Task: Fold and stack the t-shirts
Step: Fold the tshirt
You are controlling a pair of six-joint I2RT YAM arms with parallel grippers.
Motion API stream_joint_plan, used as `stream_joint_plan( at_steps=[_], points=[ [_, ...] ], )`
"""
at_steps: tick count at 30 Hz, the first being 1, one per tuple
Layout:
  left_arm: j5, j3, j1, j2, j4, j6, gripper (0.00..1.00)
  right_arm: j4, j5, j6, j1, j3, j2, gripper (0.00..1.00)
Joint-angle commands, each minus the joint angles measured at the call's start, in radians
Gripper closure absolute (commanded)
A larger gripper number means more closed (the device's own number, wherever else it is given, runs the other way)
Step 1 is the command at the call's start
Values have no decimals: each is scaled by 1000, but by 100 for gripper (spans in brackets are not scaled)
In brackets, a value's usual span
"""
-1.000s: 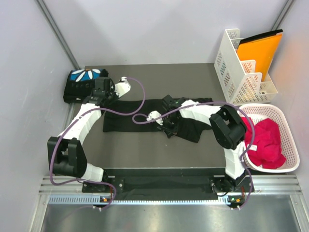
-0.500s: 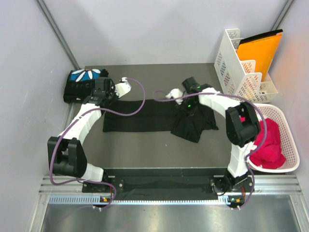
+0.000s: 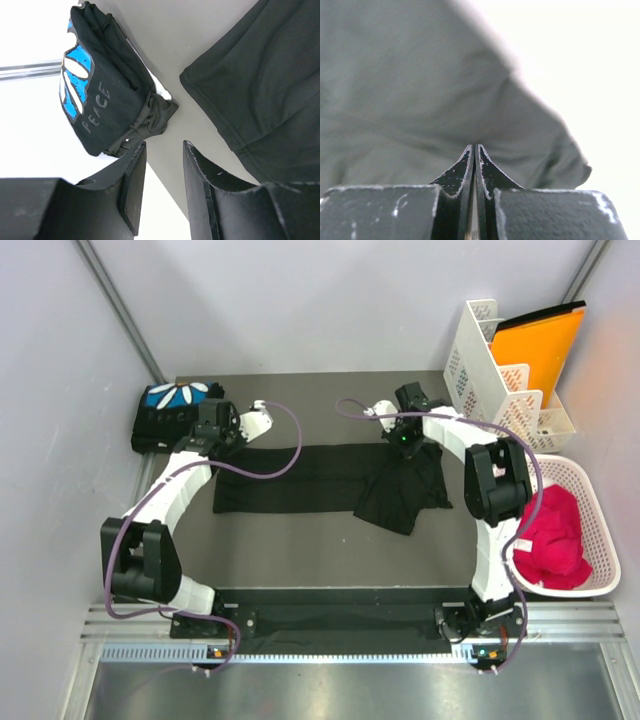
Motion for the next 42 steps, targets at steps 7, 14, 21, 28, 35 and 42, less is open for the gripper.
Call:
stream_joint_plan(
  at_steps=[7, 14, 21, 28, 35, 42],
  points=[
    [-8, 31, -3, 5, 15, 33, 59, 79, 107, 57, -55, 125, 90, 100],
    [-20, 28, -3, 14, 24, 56, 59, 75, 130, 45, -69, 119, 128, 100],
    [-20, 34, -3, 17, 7, 69, 59, 93, 141, 7, -70, 139, 166, 100],
    [-31, 20, -3, -7, -17, 98, 59, 92, 138, -62, -73, 186, 240, 100],
    [-34, 23, -9, -20, -43, 113, 59, 49, 118, -99, -76, 387, 340, 100],
    [-19, 20, -18, -38, -43, 144, 59, 42, 141, -150, -69, 579, 459, 100]
  ],
)
